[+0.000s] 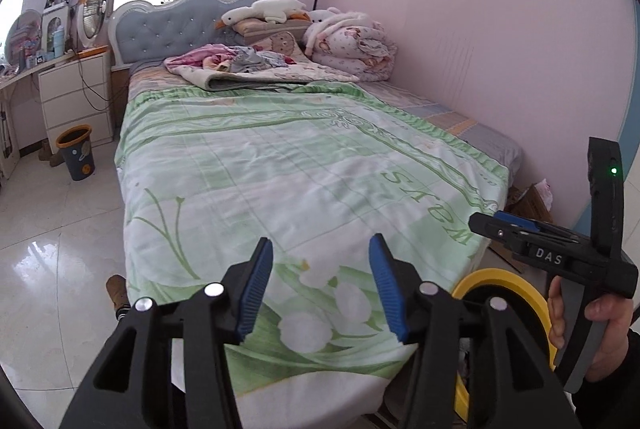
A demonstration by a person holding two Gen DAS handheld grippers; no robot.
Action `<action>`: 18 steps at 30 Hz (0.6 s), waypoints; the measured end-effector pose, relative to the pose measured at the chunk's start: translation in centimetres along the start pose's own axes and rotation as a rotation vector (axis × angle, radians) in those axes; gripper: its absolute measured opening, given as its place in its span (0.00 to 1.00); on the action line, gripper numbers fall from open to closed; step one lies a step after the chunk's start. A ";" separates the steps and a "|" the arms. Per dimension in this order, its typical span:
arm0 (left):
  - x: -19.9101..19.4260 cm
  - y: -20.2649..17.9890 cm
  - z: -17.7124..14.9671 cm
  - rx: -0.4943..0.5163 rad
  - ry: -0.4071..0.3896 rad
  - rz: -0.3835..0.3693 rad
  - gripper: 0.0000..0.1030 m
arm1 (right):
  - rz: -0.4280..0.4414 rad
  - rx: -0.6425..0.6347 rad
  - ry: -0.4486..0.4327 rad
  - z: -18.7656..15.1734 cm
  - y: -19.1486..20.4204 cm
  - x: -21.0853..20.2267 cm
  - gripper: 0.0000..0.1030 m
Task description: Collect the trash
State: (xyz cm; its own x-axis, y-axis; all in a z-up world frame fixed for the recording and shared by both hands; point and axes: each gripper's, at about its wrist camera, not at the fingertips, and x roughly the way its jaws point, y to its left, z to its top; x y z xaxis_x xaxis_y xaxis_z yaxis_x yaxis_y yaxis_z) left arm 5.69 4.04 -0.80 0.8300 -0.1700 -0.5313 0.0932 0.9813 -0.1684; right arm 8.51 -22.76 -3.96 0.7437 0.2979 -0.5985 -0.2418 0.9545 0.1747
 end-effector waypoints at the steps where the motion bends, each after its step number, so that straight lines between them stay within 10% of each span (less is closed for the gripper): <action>1: -0.3 0.3 0.1 -0.008 -0.013 0.013 0.57 | 0.003 -0.001 -0.013 0.2 0.4 -0.1 0.69; 10: -2.7 1.9 0.8 -0.029 -0.125 0.095 0.90 | -0.032 -0.007 -0.135 1.2 2.3 -1.8 0.92; 18: -4.6 2.2 0.9 -0.048 -0.197 0.129 0.92 | -0.093 -0.039 -0.228 1.1 3.4 -3.5 0.92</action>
State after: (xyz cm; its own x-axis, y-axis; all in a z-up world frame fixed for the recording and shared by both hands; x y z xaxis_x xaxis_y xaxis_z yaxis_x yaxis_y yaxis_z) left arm 2.55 7.03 2.00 0.9249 -0.0178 -0.3799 -0.0430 0.9876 -0.1510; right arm 5.72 -20.52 -0.41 0.8842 0.2087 -0.4179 -0.1864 0.9780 0.0939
